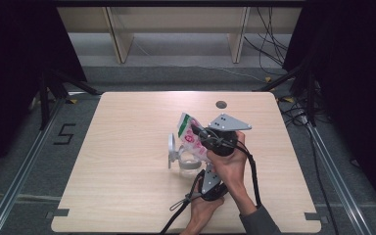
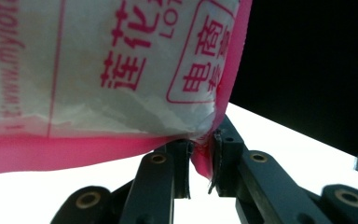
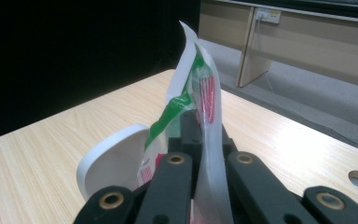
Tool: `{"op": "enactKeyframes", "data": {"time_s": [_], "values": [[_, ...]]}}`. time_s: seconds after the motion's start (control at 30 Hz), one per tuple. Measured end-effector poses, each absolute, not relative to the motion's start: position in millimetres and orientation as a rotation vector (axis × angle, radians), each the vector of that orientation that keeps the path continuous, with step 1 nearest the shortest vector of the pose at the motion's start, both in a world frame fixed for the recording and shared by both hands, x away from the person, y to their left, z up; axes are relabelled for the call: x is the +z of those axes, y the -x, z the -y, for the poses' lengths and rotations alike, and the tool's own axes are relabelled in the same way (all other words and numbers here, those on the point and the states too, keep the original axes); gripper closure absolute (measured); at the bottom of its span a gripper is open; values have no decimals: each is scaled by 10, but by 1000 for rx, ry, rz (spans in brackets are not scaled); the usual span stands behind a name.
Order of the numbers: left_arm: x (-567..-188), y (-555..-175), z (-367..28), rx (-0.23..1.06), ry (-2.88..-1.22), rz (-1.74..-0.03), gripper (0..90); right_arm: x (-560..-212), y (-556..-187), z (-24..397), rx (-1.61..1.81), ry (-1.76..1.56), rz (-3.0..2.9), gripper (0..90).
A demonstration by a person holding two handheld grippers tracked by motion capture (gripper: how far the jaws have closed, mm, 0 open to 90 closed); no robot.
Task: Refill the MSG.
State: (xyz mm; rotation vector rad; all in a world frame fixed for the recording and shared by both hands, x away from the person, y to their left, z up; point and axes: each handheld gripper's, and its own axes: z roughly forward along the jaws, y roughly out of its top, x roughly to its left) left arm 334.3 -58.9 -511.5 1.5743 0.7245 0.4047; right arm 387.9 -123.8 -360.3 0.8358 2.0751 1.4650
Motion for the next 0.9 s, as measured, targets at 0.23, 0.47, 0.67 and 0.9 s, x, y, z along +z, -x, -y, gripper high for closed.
{"op": "enactKeyframes", "data": {"time_s": [0.23,0.47,0.67,0.9], "values": [[-5106,-3354,555,416,-1638,-693,793,-3618,-3861,1196,1464,-869,-2078,900],[-5108,-3351,576,415,-1613,-698,793,-3613,-3888,1199,1454,-831,-2093,900],[-5105,-3340,575,415,-1615,-700,792,-3614,-3873,1194,1456,-863,-2102,900],[-5099,-3332,568,421,-1617,-700,792,-3599,-3861,1202,1448,-873,-2109,900]]}}
